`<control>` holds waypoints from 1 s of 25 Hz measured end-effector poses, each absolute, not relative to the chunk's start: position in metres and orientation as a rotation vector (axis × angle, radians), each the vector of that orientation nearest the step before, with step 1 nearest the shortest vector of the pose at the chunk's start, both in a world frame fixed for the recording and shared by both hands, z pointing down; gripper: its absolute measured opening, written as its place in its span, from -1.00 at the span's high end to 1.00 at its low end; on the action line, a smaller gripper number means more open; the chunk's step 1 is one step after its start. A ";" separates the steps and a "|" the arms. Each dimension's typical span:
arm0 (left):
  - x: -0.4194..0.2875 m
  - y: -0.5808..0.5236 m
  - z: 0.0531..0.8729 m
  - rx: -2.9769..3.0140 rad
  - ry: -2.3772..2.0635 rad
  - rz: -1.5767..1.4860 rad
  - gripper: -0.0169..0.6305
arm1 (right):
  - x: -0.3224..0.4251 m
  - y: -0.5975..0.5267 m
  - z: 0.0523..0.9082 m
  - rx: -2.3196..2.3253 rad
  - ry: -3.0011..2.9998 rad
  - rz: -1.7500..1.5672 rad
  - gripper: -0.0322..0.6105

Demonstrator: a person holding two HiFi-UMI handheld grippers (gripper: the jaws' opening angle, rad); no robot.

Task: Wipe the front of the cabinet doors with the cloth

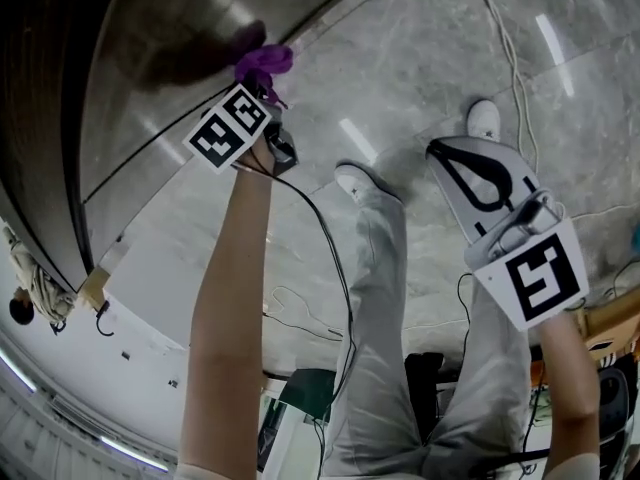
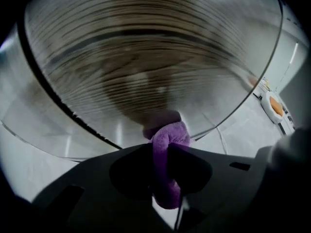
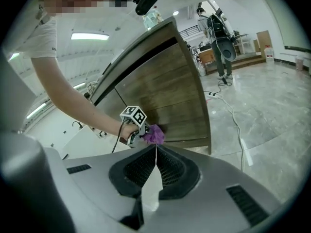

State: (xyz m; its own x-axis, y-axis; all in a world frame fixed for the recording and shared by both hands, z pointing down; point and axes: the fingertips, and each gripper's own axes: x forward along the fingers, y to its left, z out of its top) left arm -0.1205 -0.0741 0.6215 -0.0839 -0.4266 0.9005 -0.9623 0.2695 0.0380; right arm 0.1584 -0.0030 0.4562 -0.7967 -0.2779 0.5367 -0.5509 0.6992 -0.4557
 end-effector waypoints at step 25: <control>0.045 -0.121 0.652 1.369 -1.475 0.857 0.67 | 0.269 -0.054 0.454 0.722 -2.452 0.874 0.81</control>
State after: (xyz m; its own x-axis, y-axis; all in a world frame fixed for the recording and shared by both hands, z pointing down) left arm 0.0452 -0.1213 0.6521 0.0396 -0.3467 0.9371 -0.9859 0.1392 0.0932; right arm 0.2689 -0.0536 0.4540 -0.7686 -0.3242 0.5516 -0.6000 0.6644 -0.4456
